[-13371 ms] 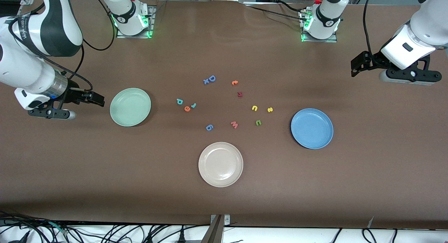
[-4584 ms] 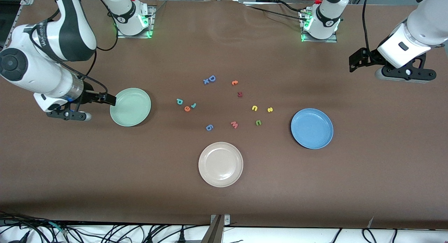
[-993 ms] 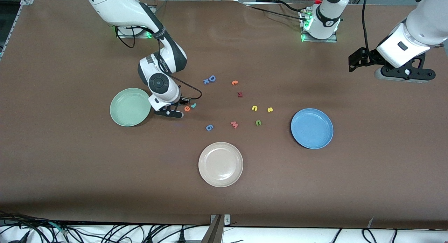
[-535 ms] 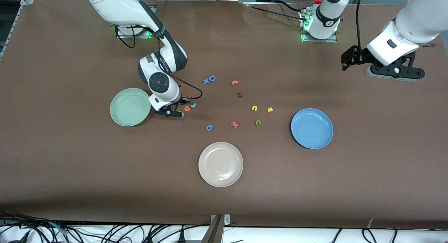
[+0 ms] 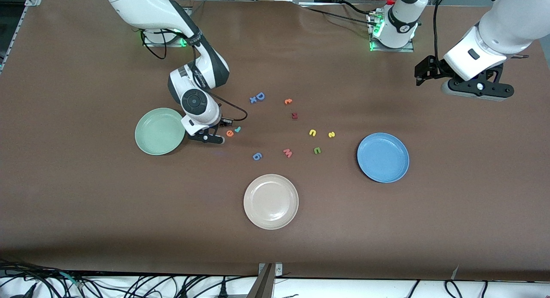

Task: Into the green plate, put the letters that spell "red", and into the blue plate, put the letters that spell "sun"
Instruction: 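Place the p on the green plate while the left gripper reaches letters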

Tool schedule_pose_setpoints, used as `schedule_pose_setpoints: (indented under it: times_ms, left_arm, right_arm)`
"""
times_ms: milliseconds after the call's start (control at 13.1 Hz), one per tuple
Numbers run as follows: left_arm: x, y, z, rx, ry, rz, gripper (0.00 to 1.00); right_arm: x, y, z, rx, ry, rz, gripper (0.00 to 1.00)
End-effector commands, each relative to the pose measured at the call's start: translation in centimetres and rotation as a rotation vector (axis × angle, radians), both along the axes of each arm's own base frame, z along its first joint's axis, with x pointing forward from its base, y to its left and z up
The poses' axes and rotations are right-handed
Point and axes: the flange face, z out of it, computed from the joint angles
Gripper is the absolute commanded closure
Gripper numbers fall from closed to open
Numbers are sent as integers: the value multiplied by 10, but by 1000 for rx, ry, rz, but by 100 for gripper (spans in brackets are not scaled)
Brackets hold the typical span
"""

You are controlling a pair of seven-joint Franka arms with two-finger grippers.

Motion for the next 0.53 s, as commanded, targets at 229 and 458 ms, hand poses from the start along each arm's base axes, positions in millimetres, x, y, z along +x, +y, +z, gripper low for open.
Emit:
schedule_pose_setpoints:
  times_ms: [229,458]
  left_arm:
    - [0,-2,-1,-5,14,-1,0]
    - [-4,-53,-39,23,128,-88,0]
  right_arm:
    - [44,-114,71,12,73,86,78]
    - [56,-201,65,28,129,189,77]
